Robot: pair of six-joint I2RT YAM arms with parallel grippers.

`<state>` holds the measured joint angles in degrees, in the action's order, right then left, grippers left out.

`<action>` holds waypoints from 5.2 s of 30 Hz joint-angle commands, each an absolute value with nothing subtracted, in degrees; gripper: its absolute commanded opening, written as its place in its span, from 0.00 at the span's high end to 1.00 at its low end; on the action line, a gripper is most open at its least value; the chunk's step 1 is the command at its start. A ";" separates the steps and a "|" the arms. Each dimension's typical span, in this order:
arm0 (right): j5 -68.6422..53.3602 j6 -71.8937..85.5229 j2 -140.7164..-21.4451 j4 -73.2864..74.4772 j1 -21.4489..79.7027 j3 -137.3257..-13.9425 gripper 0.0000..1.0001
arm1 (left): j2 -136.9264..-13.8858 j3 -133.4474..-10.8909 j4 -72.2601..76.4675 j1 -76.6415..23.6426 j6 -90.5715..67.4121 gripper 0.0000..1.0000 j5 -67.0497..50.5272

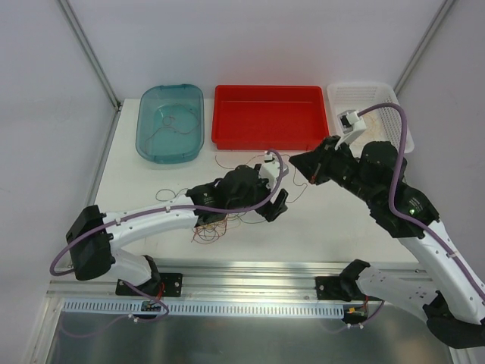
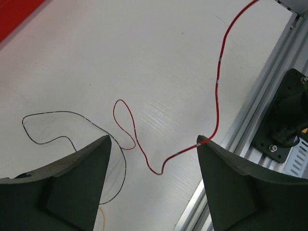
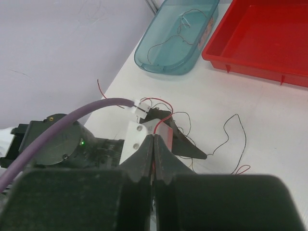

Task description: Untangle the cables

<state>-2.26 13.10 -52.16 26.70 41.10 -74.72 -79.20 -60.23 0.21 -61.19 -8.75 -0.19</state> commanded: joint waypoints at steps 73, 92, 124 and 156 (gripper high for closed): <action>6.70 9.58 -34.01 35.96 41.57 -42.54 0.02 | -90.90 -83.69 -8.26 -2.98 -13.68 0.01 -6.23; 0.62 14.15 -47.88 14.08 53.70 -36.74 0.06 | -48.27 -34.03 -17.40 -21.27 -31.99 0.11 -9.06; 12.65 15.82 -59.33 -0.27 57.57 -34.63 0.50 | -71.98 -39.46 -3.87 -51.59 -46.40 0.30 -4.75; -1.93 13.62 -85.42 -10.54 59.41 -47.11 0.39 | -62.84 -33.05 -16.96 -50.45 -54.84 0.78 12.22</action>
<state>1.32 12.49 -83.81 -5.98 58.92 -44.77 -63.59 -31.05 -16.99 -50.89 -54.83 12.45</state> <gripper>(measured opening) 0.603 0.266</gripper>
